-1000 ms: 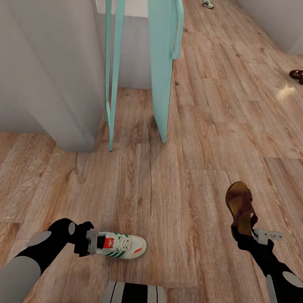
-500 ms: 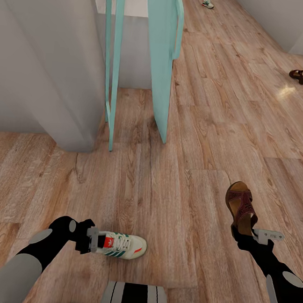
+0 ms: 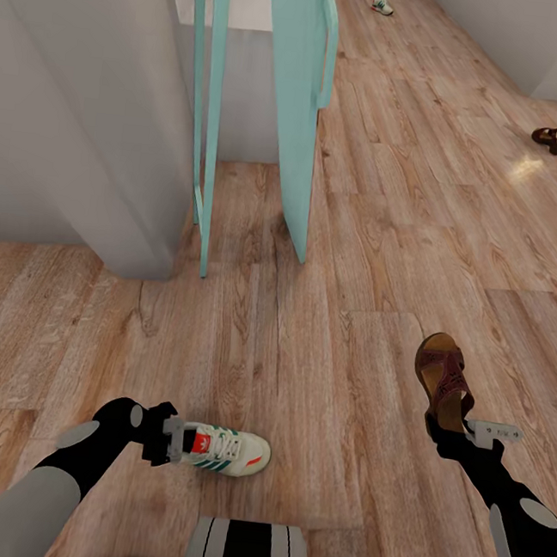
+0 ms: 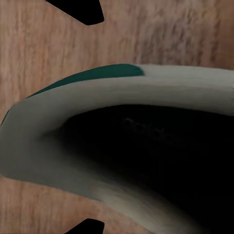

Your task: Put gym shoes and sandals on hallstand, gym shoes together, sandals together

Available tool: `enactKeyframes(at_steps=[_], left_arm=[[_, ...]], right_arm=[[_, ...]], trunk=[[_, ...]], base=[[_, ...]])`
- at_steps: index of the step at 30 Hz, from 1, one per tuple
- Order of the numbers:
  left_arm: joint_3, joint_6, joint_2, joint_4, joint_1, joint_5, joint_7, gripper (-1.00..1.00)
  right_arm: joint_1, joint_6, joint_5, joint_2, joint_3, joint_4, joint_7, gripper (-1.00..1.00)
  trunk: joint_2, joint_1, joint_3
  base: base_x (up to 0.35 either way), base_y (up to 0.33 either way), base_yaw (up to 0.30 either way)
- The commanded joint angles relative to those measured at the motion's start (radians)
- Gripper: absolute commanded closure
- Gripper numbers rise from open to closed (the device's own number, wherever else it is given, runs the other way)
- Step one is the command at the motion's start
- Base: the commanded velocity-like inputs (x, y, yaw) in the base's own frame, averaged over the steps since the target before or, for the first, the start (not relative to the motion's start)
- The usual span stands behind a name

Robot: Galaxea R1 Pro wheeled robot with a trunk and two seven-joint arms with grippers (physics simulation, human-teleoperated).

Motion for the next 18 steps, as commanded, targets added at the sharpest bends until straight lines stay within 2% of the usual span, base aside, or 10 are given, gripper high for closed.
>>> enactKeyframes(at_steps=[1, 18], left_arm=[[-0.004, 0.002, 0.001, -0.002, 0.000, -0.002, -0.003, -1.00], [-0.004, 0.003, 0.001, -0.004, 0.000, -0.002, -0.003, -1.00]], right_arm=[[-0.001, 0.006, 0.000, 0.000, -0.002, -0.001, 0.007, 1.00], [0.000, 0.006, 0.000, 0.000, -0.002, -0.001, 0.006, 1.00]], trunk=[[0.000, 0.000, -0.002], [0.000, 0.000, -0.027]], base=[[0.000, 0.000, 0.000], [0.000, 0.000, 0.000]])
